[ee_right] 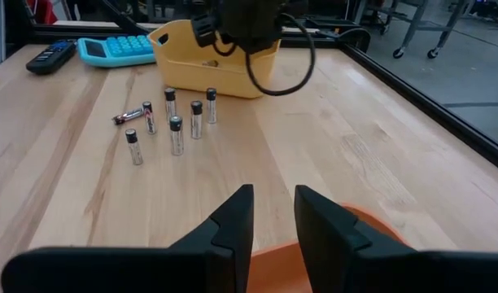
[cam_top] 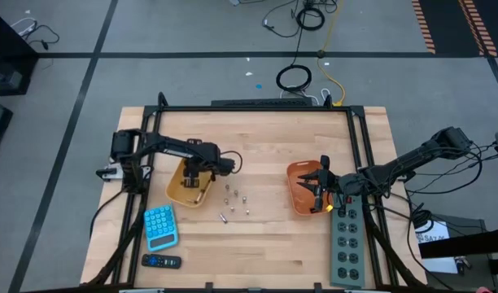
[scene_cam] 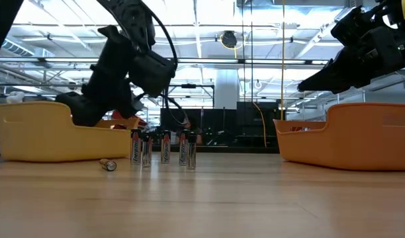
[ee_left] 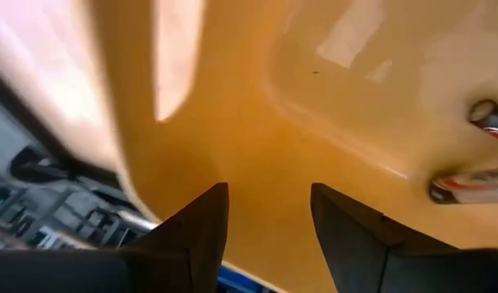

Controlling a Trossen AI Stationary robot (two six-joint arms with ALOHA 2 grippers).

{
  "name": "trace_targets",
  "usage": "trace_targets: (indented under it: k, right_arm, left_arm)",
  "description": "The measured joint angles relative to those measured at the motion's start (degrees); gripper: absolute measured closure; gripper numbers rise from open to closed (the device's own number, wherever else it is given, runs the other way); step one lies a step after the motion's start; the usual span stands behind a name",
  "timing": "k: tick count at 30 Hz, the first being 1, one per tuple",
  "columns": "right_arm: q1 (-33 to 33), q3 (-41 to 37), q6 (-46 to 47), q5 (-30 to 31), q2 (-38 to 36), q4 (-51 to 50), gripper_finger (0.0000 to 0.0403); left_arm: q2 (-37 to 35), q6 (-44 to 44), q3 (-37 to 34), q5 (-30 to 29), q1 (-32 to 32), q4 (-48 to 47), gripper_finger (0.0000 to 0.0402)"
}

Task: Sort batteries
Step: Adjust the yellow bin, then put the silver battery into the yellow bin

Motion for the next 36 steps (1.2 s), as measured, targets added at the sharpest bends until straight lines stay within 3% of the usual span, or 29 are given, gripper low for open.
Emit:
trace_targets:
  k: [9,13,19,23,30,36]
  right_arm:
    - [0.00,0.00,0.02,-0.02,0.00,-0.35,0.0321]
    - [0.00,0.00,0.28,-0.01,0.00,-1.04,0.0321]
    - [0.00,0.00,0.50,0.13,0.00,-1.85,0.0321]
    - [0.00,-0.02,0.63,0.35,0.00,-2.56,0.0321]
    - [0.00,-0.02,2.55,0.31,0.00,-2.81,0.0321]
    - [0.00,-0.02,2.60,0.28,0.00,-2.93,0.0321]
  left_arm:
    - [-0.25,4.27,0.07,-10.88,2.29,-0.89,0.0215]
    - [-2.39,3.86,2.16,-11.75,0.86,-3.82,0.0215]
    - [-6.94,-0.74,8.39,-5.50,-4.56,-11.99,0.0215]
    - [-9.92,-3.06,12.21,5.74,-11.07,-1.19,0.0215]
    - [-8.41,-10.25,15.07,10.04,-25.29,9.31,0.0215]
    - [-4.40,-21.59,15.06,14.56,-32.97,19.75,0.0215]
